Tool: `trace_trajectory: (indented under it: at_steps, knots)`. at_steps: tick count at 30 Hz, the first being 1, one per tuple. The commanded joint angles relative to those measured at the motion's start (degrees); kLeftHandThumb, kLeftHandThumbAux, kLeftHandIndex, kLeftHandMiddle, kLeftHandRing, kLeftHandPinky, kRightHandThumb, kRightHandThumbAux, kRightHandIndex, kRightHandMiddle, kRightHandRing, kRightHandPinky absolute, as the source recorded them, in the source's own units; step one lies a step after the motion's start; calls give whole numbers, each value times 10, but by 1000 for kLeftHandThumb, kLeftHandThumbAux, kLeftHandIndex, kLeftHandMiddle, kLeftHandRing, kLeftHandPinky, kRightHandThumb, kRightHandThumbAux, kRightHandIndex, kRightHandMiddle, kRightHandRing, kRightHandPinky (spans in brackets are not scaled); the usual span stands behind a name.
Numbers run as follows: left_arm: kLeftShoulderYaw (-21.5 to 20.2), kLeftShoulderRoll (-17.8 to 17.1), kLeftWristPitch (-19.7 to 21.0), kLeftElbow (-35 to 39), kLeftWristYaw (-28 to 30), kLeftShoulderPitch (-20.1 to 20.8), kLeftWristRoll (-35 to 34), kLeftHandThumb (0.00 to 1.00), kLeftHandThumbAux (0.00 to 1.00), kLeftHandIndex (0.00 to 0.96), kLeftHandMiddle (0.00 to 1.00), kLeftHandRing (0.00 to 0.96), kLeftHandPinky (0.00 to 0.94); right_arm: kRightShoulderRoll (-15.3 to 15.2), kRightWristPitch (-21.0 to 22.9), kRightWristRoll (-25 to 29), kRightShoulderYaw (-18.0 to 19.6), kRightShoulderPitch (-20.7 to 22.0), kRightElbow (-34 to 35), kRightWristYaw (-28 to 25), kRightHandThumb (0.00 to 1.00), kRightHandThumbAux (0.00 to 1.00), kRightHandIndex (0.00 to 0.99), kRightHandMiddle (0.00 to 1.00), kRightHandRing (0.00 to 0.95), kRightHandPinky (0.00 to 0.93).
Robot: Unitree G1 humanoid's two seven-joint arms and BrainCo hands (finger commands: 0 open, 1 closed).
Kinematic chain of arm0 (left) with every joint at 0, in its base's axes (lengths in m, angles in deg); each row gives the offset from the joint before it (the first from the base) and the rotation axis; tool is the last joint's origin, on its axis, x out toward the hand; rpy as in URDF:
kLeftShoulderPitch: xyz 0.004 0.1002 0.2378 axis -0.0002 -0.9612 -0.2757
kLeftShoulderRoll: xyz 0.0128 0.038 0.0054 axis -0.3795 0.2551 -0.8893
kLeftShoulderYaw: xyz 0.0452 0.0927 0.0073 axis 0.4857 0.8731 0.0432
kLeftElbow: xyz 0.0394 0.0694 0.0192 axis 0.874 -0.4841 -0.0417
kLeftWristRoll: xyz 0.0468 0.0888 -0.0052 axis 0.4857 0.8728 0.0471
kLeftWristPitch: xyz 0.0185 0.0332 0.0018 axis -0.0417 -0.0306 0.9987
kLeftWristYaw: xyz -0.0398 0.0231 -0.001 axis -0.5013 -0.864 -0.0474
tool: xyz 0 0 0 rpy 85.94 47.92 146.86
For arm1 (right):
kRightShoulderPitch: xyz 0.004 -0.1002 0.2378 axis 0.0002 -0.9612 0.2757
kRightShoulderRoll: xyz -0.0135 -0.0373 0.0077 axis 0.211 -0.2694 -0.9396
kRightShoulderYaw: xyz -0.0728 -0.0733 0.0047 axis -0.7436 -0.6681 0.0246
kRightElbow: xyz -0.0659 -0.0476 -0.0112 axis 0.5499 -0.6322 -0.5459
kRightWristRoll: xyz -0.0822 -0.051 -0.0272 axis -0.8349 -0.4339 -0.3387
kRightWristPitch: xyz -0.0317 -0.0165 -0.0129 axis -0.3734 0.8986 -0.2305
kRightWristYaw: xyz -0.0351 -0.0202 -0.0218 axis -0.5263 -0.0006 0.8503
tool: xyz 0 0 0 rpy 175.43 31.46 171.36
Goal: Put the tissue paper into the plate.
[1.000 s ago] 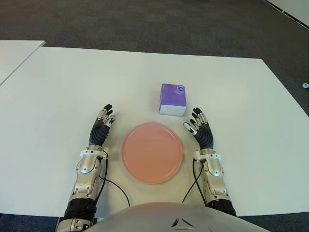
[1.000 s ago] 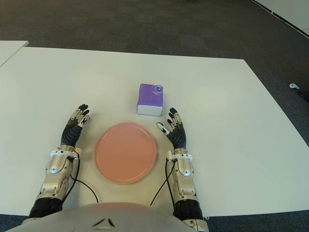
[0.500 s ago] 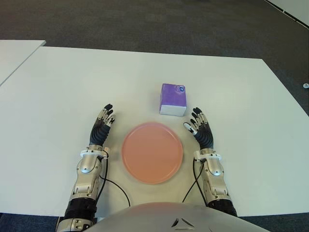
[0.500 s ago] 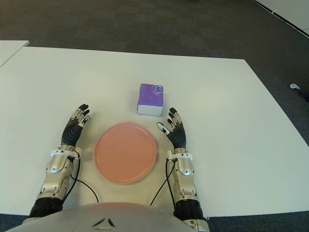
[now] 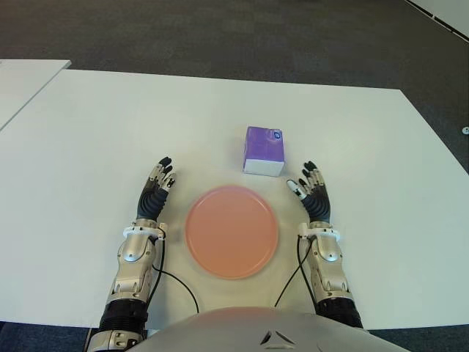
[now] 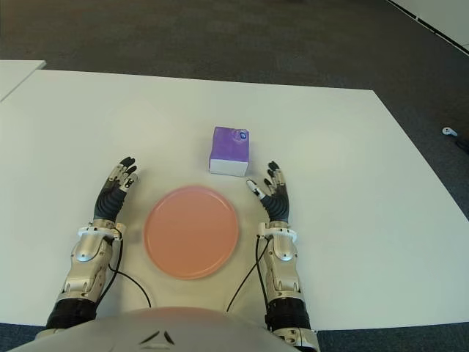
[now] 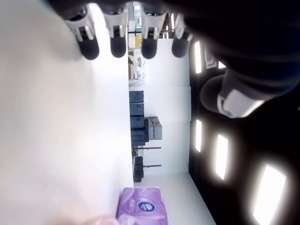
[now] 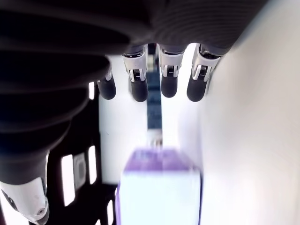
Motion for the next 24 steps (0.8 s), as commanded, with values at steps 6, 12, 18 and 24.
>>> trace_trajectory:
  at_steps: [6, 12, 18, 24]
  knots:
    - [-2, 2, 3, -25, -3, 6, 2, 0, 458, 0, 0, 0, 0, -9, 128, -124, 37, 76, 190, 136, 143, 629, 0, 0, 0, 0]
    - [-4, 2, -5, -38, 1, 10, -1, 0, 461, 0, 0, 0, 0, -17, 110, -204, -8, 129, 179, 164, 155, 623, 0, 0, 0, 0]
    - [-5, 5, -13, -42, -2, 11, -3, 0, 462, 0, 0, 0, 0, -79, 92, -238, -48, 209, 138, 106, 173, 602, 0, 0, 0, 0]
    - [-3, 8, -9, -34, -10, 7, 2, 0, 458, 0, 0, 0, 0, -125, 75, -225, -79, 255, 108, 20, 224, 559, 0, 0, 0, 0]
